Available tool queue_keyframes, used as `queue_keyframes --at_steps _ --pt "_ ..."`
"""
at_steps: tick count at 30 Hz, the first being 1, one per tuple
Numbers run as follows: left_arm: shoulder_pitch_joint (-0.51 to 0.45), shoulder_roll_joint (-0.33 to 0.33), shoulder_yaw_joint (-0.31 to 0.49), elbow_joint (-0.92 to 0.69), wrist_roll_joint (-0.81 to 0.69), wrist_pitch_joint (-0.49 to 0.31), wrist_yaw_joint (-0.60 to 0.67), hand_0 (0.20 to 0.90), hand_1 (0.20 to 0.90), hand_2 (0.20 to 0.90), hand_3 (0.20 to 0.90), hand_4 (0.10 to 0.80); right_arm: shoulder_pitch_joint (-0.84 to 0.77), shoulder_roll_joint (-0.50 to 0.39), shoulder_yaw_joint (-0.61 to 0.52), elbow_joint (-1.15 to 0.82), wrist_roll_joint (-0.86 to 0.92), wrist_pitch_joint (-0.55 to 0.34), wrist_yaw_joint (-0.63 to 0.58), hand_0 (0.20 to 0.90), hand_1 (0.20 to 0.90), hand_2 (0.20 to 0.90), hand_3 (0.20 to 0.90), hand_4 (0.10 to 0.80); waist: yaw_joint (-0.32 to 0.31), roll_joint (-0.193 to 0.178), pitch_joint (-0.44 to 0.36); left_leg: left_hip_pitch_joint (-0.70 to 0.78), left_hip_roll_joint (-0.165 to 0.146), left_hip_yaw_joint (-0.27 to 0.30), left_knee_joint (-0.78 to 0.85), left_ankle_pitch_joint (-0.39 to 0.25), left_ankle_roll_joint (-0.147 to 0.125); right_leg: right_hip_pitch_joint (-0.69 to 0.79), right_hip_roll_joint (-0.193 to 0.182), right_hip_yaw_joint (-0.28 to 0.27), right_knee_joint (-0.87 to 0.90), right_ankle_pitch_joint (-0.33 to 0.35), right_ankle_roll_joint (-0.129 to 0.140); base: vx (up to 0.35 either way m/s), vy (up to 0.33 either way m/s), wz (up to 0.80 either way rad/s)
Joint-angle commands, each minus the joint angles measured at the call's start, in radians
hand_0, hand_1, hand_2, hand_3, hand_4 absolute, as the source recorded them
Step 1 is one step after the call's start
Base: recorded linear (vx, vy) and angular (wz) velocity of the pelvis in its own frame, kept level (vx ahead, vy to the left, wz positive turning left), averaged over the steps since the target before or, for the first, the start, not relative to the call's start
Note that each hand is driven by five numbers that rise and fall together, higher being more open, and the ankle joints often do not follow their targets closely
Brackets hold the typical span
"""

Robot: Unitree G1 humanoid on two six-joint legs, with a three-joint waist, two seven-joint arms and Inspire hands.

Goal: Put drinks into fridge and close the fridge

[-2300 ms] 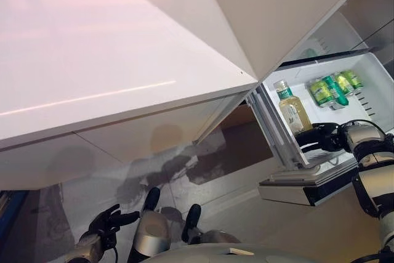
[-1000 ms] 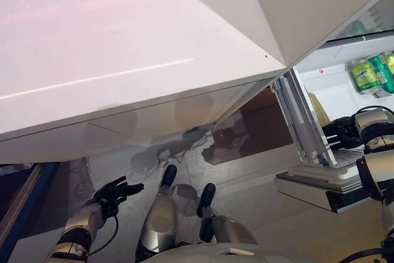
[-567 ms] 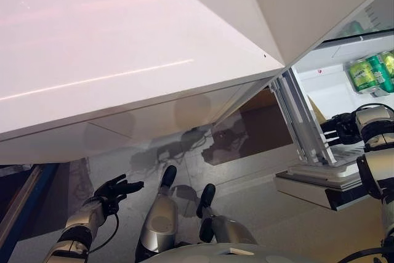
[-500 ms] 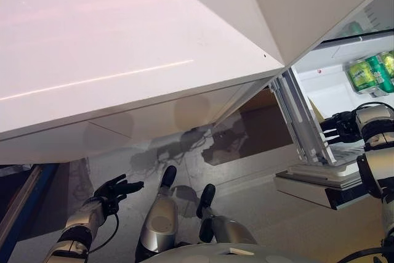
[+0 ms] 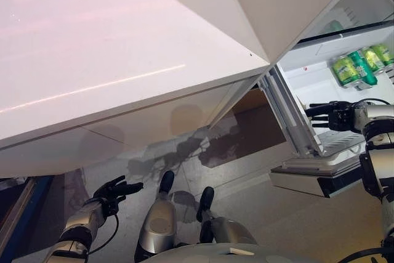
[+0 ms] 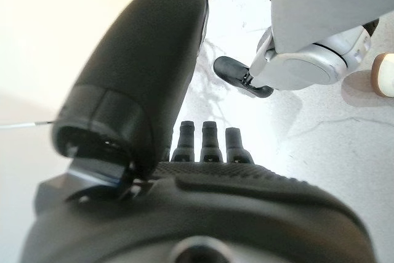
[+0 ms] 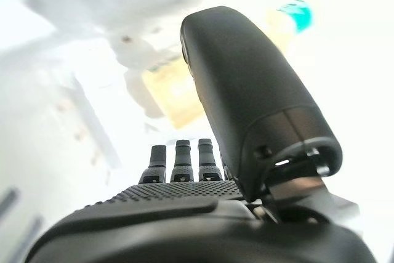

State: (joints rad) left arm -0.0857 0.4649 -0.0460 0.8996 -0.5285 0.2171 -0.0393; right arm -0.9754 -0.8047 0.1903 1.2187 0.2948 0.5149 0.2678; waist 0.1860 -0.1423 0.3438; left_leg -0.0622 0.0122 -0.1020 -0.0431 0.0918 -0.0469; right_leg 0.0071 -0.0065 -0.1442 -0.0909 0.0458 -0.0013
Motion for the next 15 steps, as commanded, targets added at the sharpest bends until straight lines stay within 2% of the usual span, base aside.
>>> queue_keyframes --at_steps 1,3,4,5,6,7,9,13,15 --pt "0.057 0.002 -0.045 0.062 0.015 -0.013 -0.012 0.9 0.9 0.9 0.9 0.8 0.041 -0.142 0.06 -0.173 0.039 -0.154 -0.112 0.9 0.9 0.9 0.9 0.8 -0.033 0.006 -0.165 0.032 -0.036 0.058 -0.036 -0.075 0.056 -0.036 -0.009 0.031 0.034 0.027 0.074 0.005 0.045 -0.09" --pt "0.063 -0.002 -0.043 0.066 0.016 -0.013 -0.013 0.9 0.9 0.9 0.9 0.8 0.056 -0.152 0.048 -0.234 0.06 -0.181 -0.16 0.9 0.9 0.9 0.9 0.8 -0.043 0.009 -0.174 0.04 -0.035 0.063 -0.037 -0.078 0.056 -0.031 -0.01 0.036 0.032 0.025 0.073 -0.005 0.05 -0.14" --pt "0.07 -0.01 -0.037 0.072 0.023 -0.011 -0.017 0.9 0.9 0.9 0.9 0.8 0.084 -0.167 0.024 -0.334 0.083 -0.216 -0.246 0.9 0.9 0.9 0.9 0.8 -0.059 0.014 -0.189 0.051 -0.035 0.069 -0.039 -0.083 0.056 -0.024 -0.01 0.043 0.031 0.022 0.073 -0.008 0.052 -0.18" --pt "0.073 -0.013 -0.036 0.073 0.026 -0.008 -0.017 0.9 0.9 0.9 0.9 0.8 0.097 -0.172 0.014 -0.364 0.098 -0.234 -0.28 0.9 0.9 0.9 0.9 0.8 -0.063 0.015 -0.193 0.054 -0.035 0.071 -0.04 -0.084 0.057 -0.022 -0.01 0.045 0.03 0.021 0.074 -0.006 0.081 -0.19" --pt "0.081 -0.022 -0.032 0.082 0.028 -0.002 -0.02 0.9 0.9 0.9 0.9 0.8 0.136 -0.18 -0.027 -0.465 0.12 -0.238 -0.348 0.9 0.9 0.9 0.9 0.8 -0.078 0.023 -0.206 0.064 -0.035 0.078 -0.042 -0.088 0.057 -0.015 -0.011 0.049 0.029 0.018 0.074 -0.003 0.083 -0.1" --pt "0.084 -0.031 -0.029 0.094 0.029 -0.005 -0.025 0.9 0.9 0.9 0.9 0.8 0.165 -0.181 -0.066 -0.519 0.113 -0.282 -0.408 0.9 0.9 0.9 0.9 0.8 -0.089 0.03 -0.214 0.07 -0.034 0.082 -0.042 -0.091 0.058 -0.011 -0.012 0.051 0.03 0.015 0.075 -0.003 0.087 -0.09" --pt "0.086 -0.045 -0.024 0.111 0.038 -0.004 -0.038 0.9 0.9 0.9 0.9 0.8 0.213 -0.18 -0.127 -0.6 0.113 -0.326 -0.461 0.9 0.9 0.9 0.9 0.8 -0.105 0.042 -0.226 0.079 -0.035 0.088 -0.043 -0.096 0.06 -0.005 -0.014 0.056 0.028 0.01 0.074 -0.009 0.086 -0.11" --pt "0.097 -0.085 -0.018 0.155 0.047 -0.038 -0.063 0.9 0.9 0.9 0.9 0.8 0.343 -0.136 -0.287 -0.829 0.102 -0.416 -0.584 0.9 0.9 0.9 0.9 0.8 -0.141 0.074 -0.252 0.097 -0.041 0.096 -0.044 -0.107 0.064 0.009 -0.02 0.069 0.022 0.002 0.076 -0.015 0.088 -0.05" --pt "0.108 -0.107 -0.013 0.169 0.06 -0.059 -0.078 0.9 0.9 0.9 0.9 0.8 0.428 -0.1 -0.372 -0.954 0.083 -0.487 -0.638 0.9 0.9 0.9 0.9 0.8 -0.16 0.089 -0.265 0.105 -0.042 0.1 -0.044 -0.112 0.066 0.016 -0.021 0.078 0.019 -0.002 0.076 -0.028 0.048 -0.03"
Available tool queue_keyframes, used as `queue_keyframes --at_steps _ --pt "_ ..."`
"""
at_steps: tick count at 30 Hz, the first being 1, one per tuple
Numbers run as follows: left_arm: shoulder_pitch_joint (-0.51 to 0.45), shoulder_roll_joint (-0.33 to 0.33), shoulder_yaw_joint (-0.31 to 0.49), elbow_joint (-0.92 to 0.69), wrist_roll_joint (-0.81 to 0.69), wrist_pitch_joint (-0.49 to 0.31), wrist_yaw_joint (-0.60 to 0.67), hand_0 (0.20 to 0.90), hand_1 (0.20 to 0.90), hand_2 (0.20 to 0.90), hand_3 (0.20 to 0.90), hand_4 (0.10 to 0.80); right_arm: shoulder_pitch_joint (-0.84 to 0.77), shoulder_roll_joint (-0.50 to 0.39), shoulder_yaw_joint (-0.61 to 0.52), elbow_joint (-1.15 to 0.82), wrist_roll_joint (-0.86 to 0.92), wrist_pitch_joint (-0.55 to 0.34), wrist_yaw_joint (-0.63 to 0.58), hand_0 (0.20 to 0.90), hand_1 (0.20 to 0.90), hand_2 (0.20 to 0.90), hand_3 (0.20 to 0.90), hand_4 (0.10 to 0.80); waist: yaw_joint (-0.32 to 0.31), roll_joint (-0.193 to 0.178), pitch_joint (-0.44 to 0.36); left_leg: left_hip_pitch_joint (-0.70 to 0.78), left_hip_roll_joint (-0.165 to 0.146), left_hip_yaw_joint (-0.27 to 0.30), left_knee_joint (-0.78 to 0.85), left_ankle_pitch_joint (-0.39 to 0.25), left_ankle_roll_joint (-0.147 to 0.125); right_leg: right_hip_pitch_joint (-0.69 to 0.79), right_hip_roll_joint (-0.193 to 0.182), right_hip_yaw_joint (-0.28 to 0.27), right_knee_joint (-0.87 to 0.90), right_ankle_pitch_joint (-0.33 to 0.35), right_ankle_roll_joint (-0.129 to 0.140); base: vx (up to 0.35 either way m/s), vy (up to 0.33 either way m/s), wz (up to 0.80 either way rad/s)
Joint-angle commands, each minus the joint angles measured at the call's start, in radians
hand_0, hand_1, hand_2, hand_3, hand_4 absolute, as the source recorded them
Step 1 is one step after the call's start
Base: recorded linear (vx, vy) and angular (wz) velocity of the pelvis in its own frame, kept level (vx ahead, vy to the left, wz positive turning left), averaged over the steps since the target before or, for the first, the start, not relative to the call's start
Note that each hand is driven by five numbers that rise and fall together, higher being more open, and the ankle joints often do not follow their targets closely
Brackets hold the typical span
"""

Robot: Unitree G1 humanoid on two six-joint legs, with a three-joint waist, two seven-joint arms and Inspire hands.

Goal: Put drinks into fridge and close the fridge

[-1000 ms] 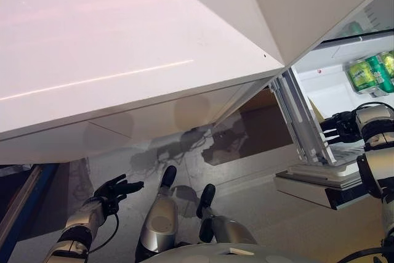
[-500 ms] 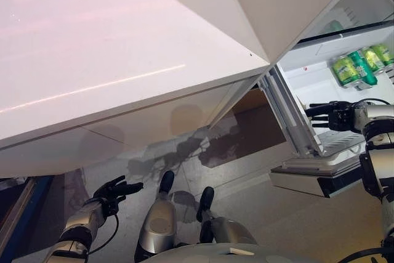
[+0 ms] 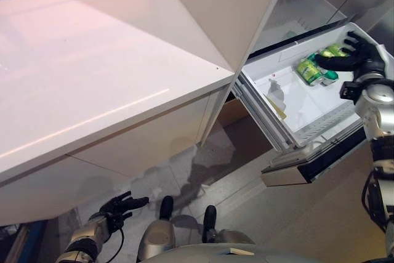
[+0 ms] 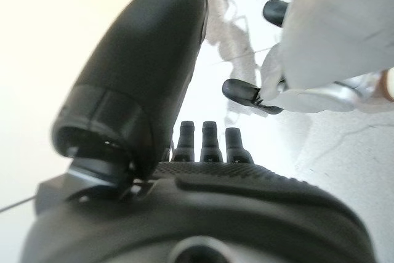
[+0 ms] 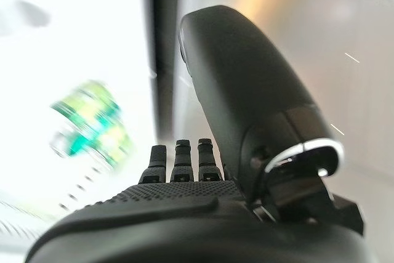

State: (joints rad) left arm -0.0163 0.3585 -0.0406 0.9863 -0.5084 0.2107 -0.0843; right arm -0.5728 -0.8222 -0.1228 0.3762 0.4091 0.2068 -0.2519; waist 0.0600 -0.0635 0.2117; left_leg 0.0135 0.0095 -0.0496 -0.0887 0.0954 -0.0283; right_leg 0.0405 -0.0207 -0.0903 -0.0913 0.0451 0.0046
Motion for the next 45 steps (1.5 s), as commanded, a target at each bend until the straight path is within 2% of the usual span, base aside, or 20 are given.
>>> queue_keyframes --at_steps 1,6,10,14,15,18,19,23,26,27,29,32,40,45 --pt "0.042 -0.002 -0.016 0.084 0.042 -0.055 -0.036 0.9 0.9 0.9 0.9 0.8 0.043 -0.076 -0.075 -0.133 -0.035 -0.19 -0.125 0.9 0.9 0.9 0.9 0.8 -0.037 0.012 -0.136 0.031 -0.039 0.048 0.001 -0.117 0.047 -0.016 -0.007 0.025 0.019 -0.002 0.07 -0.035 0.02 -0.06" --pt "0.086 -0.036 0.018 0.085 0.078 -0.094 -0.067 0.9 0.9 0.9 0.9 0.8 0.286 0.047 -0.253 -0.353 -0.05 -0.341 -0.207 0.9 0.9 0.9 0.9 0.8 -0.085 0.034 -0.156 0.052 -0.036 0.065 0.002 -0.13 0.046 -0.005 -0.007 0.038 0.025 -0.015 0.068 -0.033 -0.003 -0.09" --pt "0.129 -0.057 0.037 0.071 0.107 -0.116 -0.082 0.9 0.9 0.9 0.9 0.8 0.465 0.162 -0.362 -0.421 -0.034 -0.439 -0.233 0.9 0.9 0.9 0.9 0.8 -0.11 0.05 -0.159 0.062 -0.035 0.069 0.003 -0.131 0.051 -0.005 -0.005 0.048 0.063 -0.039 0.064 -0.017 -0.024 -0.09" --pt "0.169 -0.077 0.057 0.053 0.131 -0.13 -0.095 0.9 0.9 0.9 0.9 0.8 0.597 0.284 -0.426 -0.435 -0.003 -0.547 -0.234 0.9 0.9 0.9 0.9 0.8 -0.14 0.065 -0.151 0.071 -0.035 0.071 0.008 -0.123 0.055 -0.012 0.001 0.057 0.102 -0.053 0.058 0.007 -0.031 -0.06" --pt "0.187 -0.088 0.063 0.048 0.136 -0.139 -0.096 0.9 0.9 0.9 0.9 0.8 0.65 0.328 -0.443 -0.418 0.032 -0.561 -0.225 0.9 0.9 0.9 0.9 0.8 -0.153 0.071 -0.148 0.078 -0.036 0.07 0.008 -0.125 0.057 -0.01 0.003 0.062 0.109 -0.058 0.057 0.04 -0.022 -0.07" --pt "0.204 -0.094 0.065 0.048 0.144 -0.157 -0.097 0.9 0.9 0.9 0.9 0.8 0.688 0.36 -0.451 -0.378 0.064 -0.568 -0.213 0.9 0.9 0.9 0.9 0.8 -0.164 0.078 -0.141 0.089 -0.035 0.076 0.014 -0.131 0.06 -0.003 0.004 0.065 0.121 -0.069 0.054 0.068 -0.02 -0.19" --pt "0.21 -0.092 0.067 0.048 0.139 -0.165 -0.089 0.9 0.9 0.9 0.9 0.8 0.716 0.382 -0.45 -0.351 0.07 -0.577 -0.201 0.9 0.9 0.9 0.9 0.8 -0.173 0.084 -0.133 0.096 -0.032 0.084 0.035 -0.147 0.062 -0.001 0.002 0.066 0.148 -0.092 0.048 0.04 0.0 -0.03" --pt "0.201 -0.092 0.084 0.046 0.124 -0.163 -0.067 0.9 0.9 0.9 0.9 0.8 0.741 0.391 -0.434 -0.297 0.095 -0.573 -0.176 0.9 0.9 0.9 0.9 0.8 -0.189 0.089 -0.09 0.064 -0.04 0.092 0.178 -0.199 0.069 -0.035 -0.01 0.057 0.266 -0.139 0.022 0.04 0.022 -0.07" --pt "0.182 -0.087 0.097 0.036 0.111 -0.15 -0.054 0.9 0.9 0.9 0.9 0.8 0.73 0.378 -0.414 -0.269 0.101 -0.555 -0.17 0.9 0.9 0.9 0.9 0.8 -0.194 0.085 -0.042 0.012 -0.056 0.093 0.325 -0.272 0.088 -0.071 -0.017 0.057 0.375 -0.197 -0.004 0.004 0.024 0.02" --pt "0.181 -0.087 0.098 0.036 0.112 -0.15 -0.054 0.9 0.9 0.9 0.9 0.8 0.729 0.377 -0.414 -0.268 0.102 -0.554 -0.169 0.9 0.9 0.9 0.9 0.8 -0.195 0.085 -0.041 0.007 -0.057 0.093 0.332 -0.277 0.089 -0.074 -0.017 0.057 0.381 -0.201 -0.005 -0.001 0.001 0.04" --pt "0.16 -0.074 0.1 0.029 0.102 -0.142 -0.035 0.9 0.9 0.9 0.9 0.8 0.713 0.361 -0.388 -0.226 0.117 -0.539 -0.136 0.9 0.9 0.9 0.9 0.8 -0.192 0.076 -0.007 -0.037 -0.058 0.101 0.436 -0.338 0.107 -0.102 -0.022 0.053 0.469 -0.253 -0.027 0.0 0.0 0.0" --pt "0.143 -0.069 0.096 0.026 0.093 -0.132 -0.024 0.9 0.9 0.9 0.9 0.8 0.699 0.349 -0.365 -0.203 0.114 -0.514 -0.097 0.9 0.9 0.9 0.9 0.8 -0.187 0.073 0.011 -0.076 -0.058 0.102 0.507 -0.368 0.118 -0.132 -0.027 0.045 0.542 -0.279 -0.042 0.005 -0.009 0.01" --pt "0.075 -0.052 0.064 0.018 0.045 -0.113 0.031 0.9 0.9 0.9 0.9 0.8 0.62 0.299 -0.267 -0.156 0.082 -0.437 -0.064 0.9 0.9 0.9 0.9 0.8 -0.164 0.074 0.069 -0.252 -0.07 0.08 0.702 -0.397 0.133 -0.284 -0.033 0.034 0.739 -0.315 -0.075 -0.026 -0.023 0.04" --pt "0.057 -0.045 0.049 0.014 0.041 -0.097 0.049 0.9 0.9 0.9 0.9 0.8 0.556 0.259 -0.21 -0.128 0.076 -0.405 -0.043 0.9 0.9 0.9 0.9 0.8 -0.147 0.08 0.095 -0.299 -0.079 0.069 0.738 -0.391 0.133 -0.324 -0.031 0.028 0.774 -0.316 -0.084 0.0 -0.018 0.09"
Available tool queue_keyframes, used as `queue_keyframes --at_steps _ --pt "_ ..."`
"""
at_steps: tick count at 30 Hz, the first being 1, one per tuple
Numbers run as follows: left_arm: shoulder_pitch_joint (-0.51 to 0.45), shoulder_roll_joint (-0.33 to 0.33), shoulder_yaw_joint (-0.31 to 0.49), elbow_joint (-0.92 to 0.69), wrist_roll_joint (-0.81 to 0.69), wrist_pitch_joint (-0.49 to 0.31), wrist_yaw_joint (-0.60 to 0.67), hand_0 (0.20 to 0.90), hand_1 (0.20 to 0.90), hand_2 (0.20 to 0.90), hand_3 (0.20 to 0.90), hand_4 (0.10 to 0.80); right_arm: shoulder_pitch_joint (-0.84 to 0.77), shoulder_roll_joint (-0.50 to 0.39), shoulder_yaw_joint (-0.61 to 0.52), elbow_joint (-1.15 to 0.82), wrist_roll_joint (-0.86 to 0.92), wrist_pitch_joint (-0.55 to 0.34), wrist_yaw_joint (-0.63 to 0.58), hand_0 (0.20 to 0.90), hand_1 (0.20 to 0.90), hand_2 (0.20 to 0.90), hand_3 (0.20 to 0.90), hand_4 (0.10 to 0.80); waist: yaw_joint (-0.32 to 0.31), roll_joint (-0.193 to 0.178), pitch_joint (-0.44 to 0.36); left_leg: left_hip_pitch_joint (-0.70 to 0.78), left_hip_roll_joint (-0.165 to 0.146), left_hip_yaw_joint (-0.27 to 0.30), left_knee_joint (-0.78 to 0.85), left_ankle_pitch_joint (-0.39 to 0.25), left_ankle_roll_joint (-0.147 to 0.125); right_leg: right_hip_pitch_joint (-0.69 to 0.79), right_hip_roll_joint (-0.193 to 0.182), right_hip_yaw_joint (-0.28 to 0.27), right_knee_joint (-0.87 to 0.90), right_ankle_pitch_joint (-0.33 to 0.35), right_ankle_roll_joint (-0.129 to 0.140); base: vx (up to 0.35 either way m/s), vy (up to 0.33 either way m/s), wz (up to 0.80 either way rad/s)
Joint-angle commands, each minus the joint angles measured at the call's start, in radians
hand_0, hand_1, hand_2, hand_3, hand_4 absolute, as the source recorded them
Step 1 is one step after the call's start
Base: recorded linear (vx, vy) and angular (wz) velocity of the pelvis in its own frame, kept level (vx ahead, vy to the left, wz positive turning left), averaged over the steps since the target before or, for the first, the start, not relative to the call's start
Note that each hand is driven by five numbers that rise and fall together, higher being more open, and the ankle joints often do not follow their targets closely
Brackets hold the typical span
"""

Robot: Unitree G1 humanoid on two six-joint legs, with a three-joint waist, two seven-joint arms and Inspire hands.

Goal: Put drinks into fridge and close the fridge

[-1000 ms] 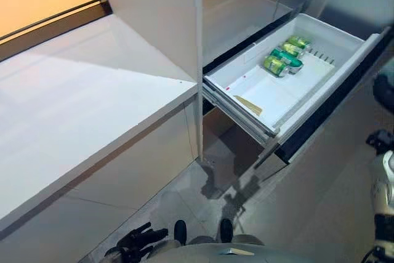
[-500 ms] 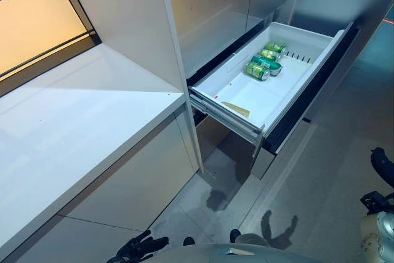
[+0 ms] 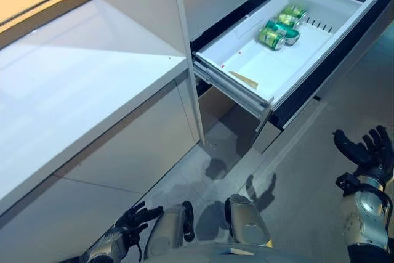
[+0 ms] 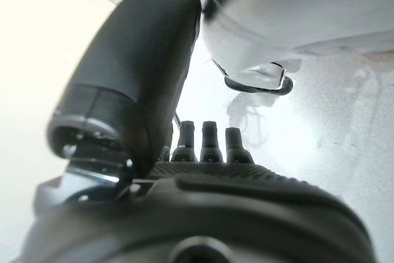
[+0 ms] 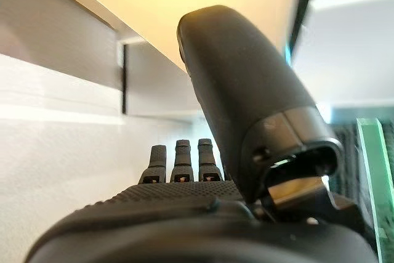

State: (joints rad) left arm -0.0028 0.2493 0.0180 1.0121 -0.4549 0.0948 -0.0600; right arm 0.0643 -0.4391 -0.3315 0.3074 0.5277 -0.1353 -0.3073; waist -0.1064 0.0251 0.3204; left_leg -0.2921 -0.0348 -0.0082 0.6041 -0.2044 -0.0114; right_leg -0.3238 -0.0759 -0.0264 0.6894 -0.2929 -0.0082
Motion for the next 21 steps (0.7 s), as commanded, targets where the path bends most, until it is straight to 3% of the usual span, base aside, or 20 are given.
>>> queue_keyframes --at_steps 1,7,12,18,21 --pt "0.038 0.064 -0.018 -0.012 -0.012 0.021 0.027 0.9 0.9 0.9 0.9 0.8 -0.104 -0.136 0.018 -0.056 -0.04 -0.048 0.015 0.9 0.9 0.9 0.9 0.8 0.024 -0.007 -0.008 0.0 -0.038 0.024 0.047 -0.087 0.114 0.035 0.024 -0.037 -0.004 0.024 -0.072 0.023 -0.028 0.04" --pt "0.001 0.062 -0.074 -0.003 -0.017 0.03 0.042 0.9 0.9 0.9 0.9 0.8 -0.279 -0.185 0.158 -0.016 -0.065 0.02 0.037 0.9 0.9 0.9 0.9 0.8 0.051 0.007 0.013 -0.007 -0.046 0.012 0.015 -0.05 0.101 0.028 0.023 -0.043 -0.029 0.049 -0.069 0.033 -0.013 0.05" --pt "-0.051 0.06 -0.133 0.009 -0.031 0.05 0.058 0.9 0.9 0.9 0.9 0.8 -0.521 -0.201 0.327 0.053 -0.132 0.107 0.082 0.9 0.9 0.9 0.9 0.8 0.076 0.018 0.031 -0.011 -0.054 0.001 -0.015 -0.016 0.086 0.024 0.031 -0.043 -0.056 0.072 -0.067 0.037 0.0 -0.01" --pt "-0.166 0.058 -0.224 0.013 -0.085 0.08 0.101 0.9 0.9 0.9 0.9 0.8 -0.873 -0.149 0.567 0.177 -0.133 0.182 0.09 0.9 0.9 0.9 0.9 0.8 0.121 0.03 0.081 -0.073 -0.056 -0.005 -0.015 0.015 0.07 -0.02 0.037 -0.051 -0.076 0.1 -0.057 -0.102 -0.024 -0.01" --pt "-0.217 0.053 -0.255 0.02 -0.114 0.067 0.11 0.9 0.9 0.9 0.9 0.8 -1.029 -0.104 0.659 0.263 -0.134 0.179 0.076 0.9 0.9 0.9 0.9 0.8 0.143 0.041 0.106 -0.11 -0.06 -0.006 -0.012 0.024 0.069 -0.053 0.038 -0.057 -0.08 0.11 -0.058 -0.17 -0.007 0.03"
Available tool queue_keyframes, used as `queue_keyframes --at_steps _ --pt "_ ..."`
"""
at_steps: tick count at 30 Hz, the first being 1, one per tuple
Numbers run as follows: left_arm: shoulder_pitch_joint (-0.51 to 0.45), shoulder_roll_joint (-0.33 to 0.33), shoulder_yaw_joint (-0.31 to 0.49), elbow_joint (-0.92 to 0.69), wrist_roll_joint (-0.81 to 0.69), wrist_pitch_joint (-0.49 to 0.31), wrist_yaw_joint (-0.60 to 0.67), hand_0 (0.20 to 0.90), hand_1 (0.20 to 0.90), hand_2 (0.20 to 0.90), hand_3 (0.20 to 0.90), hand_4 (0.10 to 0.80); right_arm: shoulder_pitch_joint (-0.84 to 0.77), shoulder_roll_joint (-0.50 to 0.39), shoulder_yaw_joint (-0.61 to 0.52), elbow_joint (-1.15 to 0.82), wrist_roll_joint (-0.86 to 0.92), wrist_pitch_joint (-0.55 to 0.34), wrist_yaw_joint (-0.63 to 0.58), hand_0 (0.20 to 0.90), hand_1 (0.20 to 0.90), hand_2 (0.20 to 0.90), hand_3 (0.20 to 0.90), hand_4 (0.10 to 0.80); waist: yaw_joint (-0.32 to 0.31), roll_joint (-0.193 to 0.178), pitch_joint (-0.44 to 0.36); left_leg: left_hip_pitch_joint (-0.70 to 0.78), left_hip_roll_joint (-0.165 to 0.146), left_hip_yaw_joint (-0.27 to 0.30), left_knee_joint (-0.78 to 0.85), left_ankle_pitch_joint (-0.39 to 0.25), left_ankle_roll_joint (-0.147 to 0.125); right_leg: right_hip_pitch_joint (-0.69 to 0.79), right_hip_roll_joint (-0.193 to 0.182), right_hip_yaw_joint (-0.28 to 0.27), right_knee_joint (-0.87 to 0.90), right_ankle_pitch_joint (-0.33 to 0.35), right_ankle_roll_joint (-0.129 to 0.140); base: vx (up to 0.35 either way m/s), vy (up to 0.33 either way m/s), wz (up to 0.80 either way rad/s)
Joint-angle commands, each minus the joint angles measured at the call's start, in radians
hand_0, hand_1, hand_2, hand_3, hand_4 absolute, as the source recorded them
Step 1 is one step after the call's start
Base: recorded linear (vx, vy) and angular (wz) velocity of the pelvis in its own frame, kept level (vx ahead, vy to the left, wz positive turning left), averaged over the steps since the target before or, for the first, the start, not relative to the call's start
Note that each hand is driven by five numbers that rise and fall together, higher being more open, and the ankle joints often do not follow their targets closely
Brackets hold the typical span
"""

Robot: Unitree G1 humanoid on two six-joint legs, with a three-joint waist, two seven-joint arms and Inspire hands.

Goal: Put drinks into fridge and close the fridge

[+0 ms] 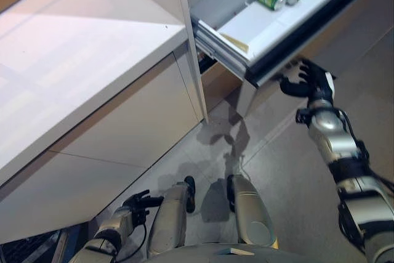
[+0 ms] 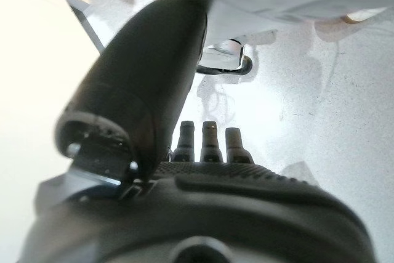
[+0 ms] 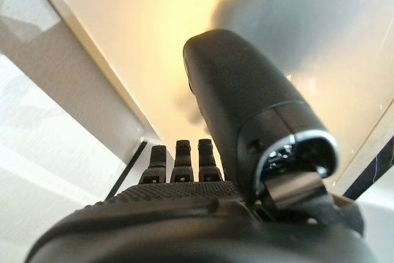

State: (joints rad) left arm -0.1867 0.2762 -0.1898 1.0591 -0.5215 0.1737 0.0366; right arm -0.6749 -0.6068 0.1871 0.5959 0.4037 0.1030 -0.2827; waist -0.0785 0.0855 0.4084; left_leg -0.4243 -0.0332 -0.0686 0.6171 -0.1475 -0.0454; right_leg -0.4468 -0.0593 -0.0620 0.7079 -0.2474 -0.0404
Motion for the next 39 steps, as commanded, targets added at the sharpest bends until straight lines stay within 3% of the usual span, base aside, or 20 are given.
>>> queue_keyframes --at_steps 1,8,13,23,29,32,33,36,39 --pt "-0.044 0.023 -0.052 -0.025 -0.049 -0.013 0.015 0.9 0.9 0.9 0.9 0.8 -0.324 0.077 0.159 -0.005 -0.003 -0.068 0.056 0.9 0.9 0.9 0.9 0.8 0.122 -0.017 0.023 0.015 -0.063 0.054 -0.022 -0.031 0.103 0.065 0.021 -0.024 -0.1 0.066 -0.026 -0.097 0.003 0.08" --pt "-0.093 0.003 -0.095 -0.036 -0.049 -0.022 0.03 0.9 0.9 0.9 0.9 0.8 -0.484 0.174 0.268 0.048 0.021 -0.089 0.078 0.9 0.9 0.9 0.9 0.8 0.161 -0.005 0.049 -0.012 -0.073 0.047 -0.029 -0.017 0.099 0.049 0.018 -0.039 -0.125 0.081 -0.027 -0.062 -0.003 0.1" --pt "-0.119 -0.004 -0.122 -0.054 -0.045 -0.023 0.049 0.9 0.9 0.9 0.9 0.8 -0.541 0.221 0.293 0.063 0.037 -0.099 0.028 0.9 0.9 0.9 0.9 0.8 0.181 -0.003 0.064 -0.007 -0.075 0.043 -0.043 -0.012 0.096 0.059 0.012 -0.055 -0.139 0.084 -0.026 -0.038 -0.015 0.14" --pt "-0.098 0.001 -0.107 -0.068 -0.021 -0.038 0.051 0.9 0.9 0.9 0.9 0.8 -0.492 0.154 0.178 0.01 0.046 -0.194 -0.203 0.9 0.9 0.9 0.9 0.8 0.173 -0.029 0.046 0.094 -0.049 0.044 -0.133 -0.006 0.089 0.166 0.007 -0.069 -0.242 0.099 -0.019 0.003 0.008 0.12" --pt "-0.024 0.004 -0.067 -0.075 -0.036 -0.034 0.064 0.9 0.9 0.9 0.9 0.8 -0.179 0.104 0.05 -0.15 0.048 -0.199 -0.225 0.9 0.9 0.9 0.9 0.8 0.127 -0.082 -0.036 0.236 -0.027 0.053 -0.286 0.032 0.081 0.297 0.013 -0.045 -0.408 0.144 0.005 0.084 0.031 0.0" --pt "0.051 0.002 -0.021 -0.09 -0.021 -0.046 0.064 0.9 0.9 0.9 0.9 0.8 0.104 0.128 -0.022 -0.237 0.026 -0.212 -0.194 0.9 0.9 0.9 0.9 0.8 0.097 -0.107 -0.1 0.316 -0.021 0.064 -0.376 0.052 0.08 0.368 0.024 -0.024 -0.495 0.168 0.024 0.138 0.041 -0.15" --pt "0.096 -0.004 0.006 -0.103 -0.001 -0.044 0.06 0.9 0.9 0.9 0.9 0.8 0.272 0.139 -0.071 -0.247 -0.011 -0.243 -0.158 0.9 0.9 0.9 0.9 0.8 0.083 -0.114 -0.138 0.352 -0.017 0.07 -0.415 0.058 0.08 0.399 0.027 -0.016 -0.534 0.179 0.036 0.117 0.049 -0.14" --pt "0.178 -0.014 0.049 -0.124 0.038 -0.056 0.049 0.9 0.9 0.9 0.9 0.8 0.495 0.162 -0.127 -0.221 -0.043 -0.235 -0.108 0.9 0.9 0.9 0.9 0.8 0.062 -0.122 -0.202 0.409 -0.006 0.089 -0.474 0.066 0.083 0.437 0.031 -0.006 -0.583 0.199 0.051 0.071 0.049 -0.15" --pt "0.224 -0.005 0.09 -0.106 0.063 -0.082 0.019 0.9 0.9 0.9 0.9 0.8 0.614 0.2 -0.156 -0.122 -0.032 -0.192 -0.051 0.9 0.9 0.9 0.9 0.8 0.042 -0.133 -0.25 0.455 -0.001 0.11 -0.53 0.073 0.079 0.468 0.033 0.002 -0.64 0.226 0.069 -0.003 0.025 -0.18"
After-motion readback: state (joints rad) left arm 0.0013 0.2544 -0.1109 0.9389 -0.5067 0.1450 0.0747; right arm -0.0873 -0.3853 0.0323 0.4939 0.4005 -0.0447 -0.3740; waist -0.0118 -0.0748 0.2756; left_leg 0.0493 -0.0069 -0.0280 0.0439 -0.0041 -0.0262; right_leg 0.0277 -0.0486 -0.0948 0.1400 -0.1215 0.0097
